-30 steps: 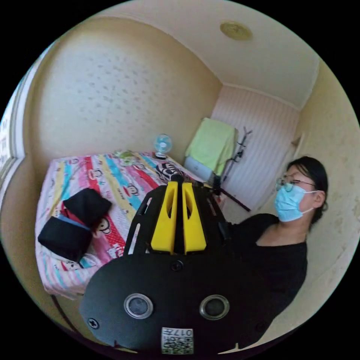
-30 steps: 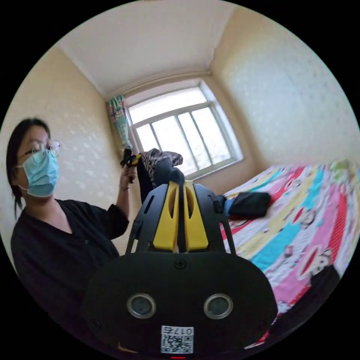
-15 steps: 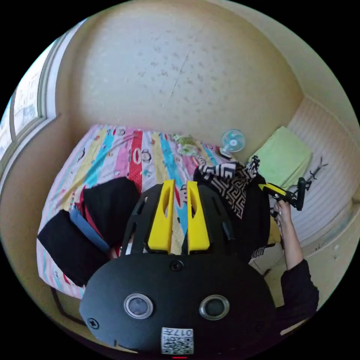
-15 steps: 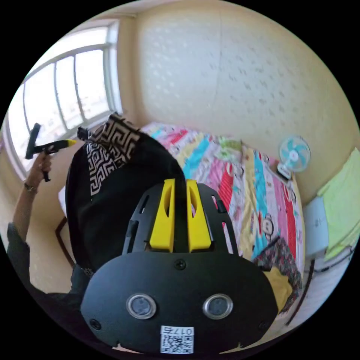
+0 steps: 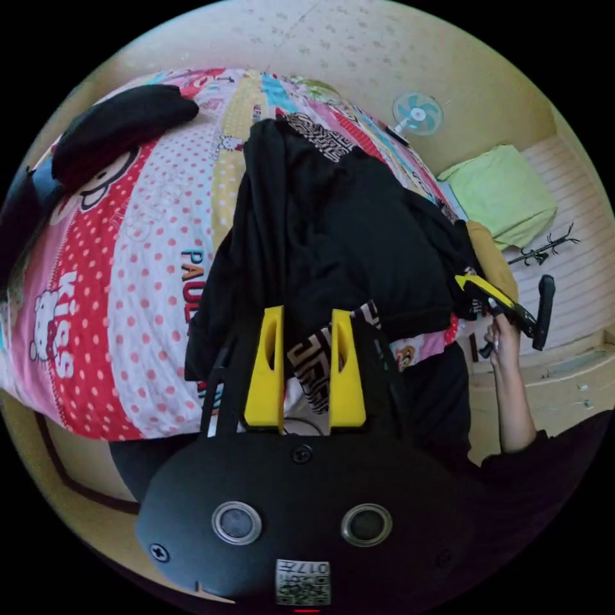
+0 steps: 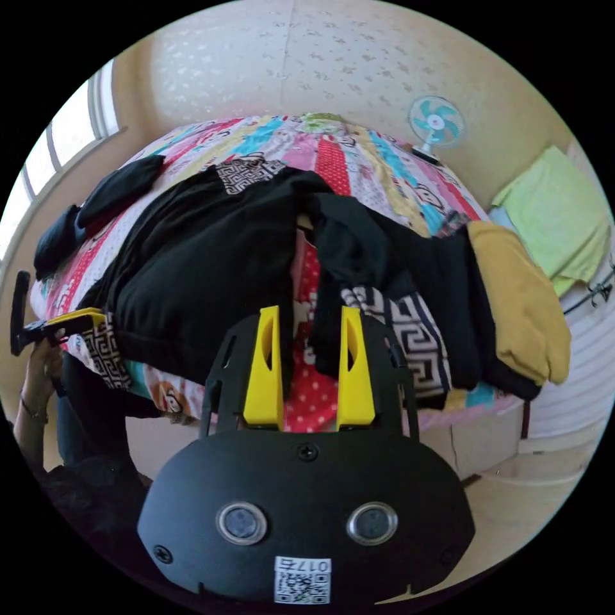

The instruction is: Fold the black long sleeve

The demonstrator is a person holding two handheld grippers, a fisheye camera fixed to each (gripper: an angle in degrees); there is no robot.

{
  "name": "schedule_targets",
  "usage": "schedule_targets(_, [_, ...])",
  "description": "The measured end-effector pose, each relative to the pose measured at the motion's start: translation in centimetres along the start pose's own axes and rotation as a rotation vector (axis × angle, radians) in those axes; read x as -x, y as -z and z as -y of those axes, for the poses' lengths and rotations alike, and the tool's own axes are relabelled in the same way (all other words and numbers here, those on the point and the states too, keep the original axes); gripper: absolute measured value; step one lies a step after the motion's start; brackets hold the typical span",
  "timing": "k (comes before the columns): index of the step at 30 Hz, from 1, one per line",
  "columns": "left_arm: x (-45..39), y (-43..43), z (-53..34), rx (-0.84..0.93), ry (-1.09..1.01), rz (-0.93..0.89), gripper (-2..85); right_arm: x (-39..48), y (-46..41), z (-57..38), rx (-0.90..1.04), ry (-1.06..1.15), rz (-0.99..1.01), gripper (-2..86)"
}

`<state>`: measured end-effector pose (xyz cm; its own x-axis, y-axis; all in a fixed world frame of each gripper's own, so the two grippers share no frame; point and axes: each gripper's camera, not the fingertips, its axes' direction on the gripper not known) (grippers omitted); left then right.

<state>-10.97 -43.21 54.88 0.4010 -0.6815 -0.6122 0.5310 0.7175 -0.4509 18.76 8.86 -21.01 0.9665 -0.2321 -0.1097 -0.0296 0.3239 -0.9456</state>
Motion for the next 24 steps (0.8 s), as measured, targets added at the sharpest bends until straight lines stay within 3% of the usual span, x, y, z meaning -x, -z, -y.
schedule_targets(3, [-0.4, 0.3, 0.1, 0.018, -0.024, 0.102, 5.9, -1.0, 1.6, -2.2, -0.060, -0.044, -0.104, 12.7])
schedule_targets(5, [0.5, 1.1, 1.2, 0.063, -0.049, 0.058, 2.1, -1.9, 2.5, -1.5, -0.049, -0.048, -0.139, 12.9])
schedule_targets(7, [3.5, 5.0, 2.9, 0.092, -0.059, -0.181, 0.9, -3.2, 3.9, -0.7, -0.061, -0.075, -0.147, 13.1])
schedule_targets(10, [9.5, 12.7, 5.2, 0.035, -0.073, -0.376, 0.5, -6.5, 6.9, 0.0, -0.119, -0.114, -0.131, 13.5])
schedule_targets(12, [14.6, 17.9, 6.0, -0.058, 0.006, -0.216, 1.0, -8.4, 7.5, 0.4, -0.098, -0.124, -0.121, 13.9])
schedule_targets(13, [18.5, 21.2, 5.7, -0.141, 0.153, -0.056, 1.6, -9.4, 7.6, 0.5, -0.070, -0.128, -0.101, 14.2])
schedule_targets(16, [25.1, 27.1, 2.3, -0.336, 0.434, 0.142, 8.3, -10.3, 8.6, -0.2, -0.083, -0.107, 0.037, 14.4])
schedule_targets(20, [22.7, 24.1, 0.5, -0.342, 0.303, -0.035, 11.1, -9.8, 8.0, -1.2, -0.073, -0.061, 0.238, 14.3])
schedule_targets(22, [18.3, 16.4, 1.7, -0.137, 0.130, -0.186, 11.8, -10.1, 7.0, -0.8, -0.045, -0.085, 0.299, 14.2])
schedule_targets(24, [15.3, 10.3, 2.4, 0.010, 0.090, -0.186, 12.2, -10.7, 4.8, 0.1, 0.032, -0.133, 0.307, 13.8])
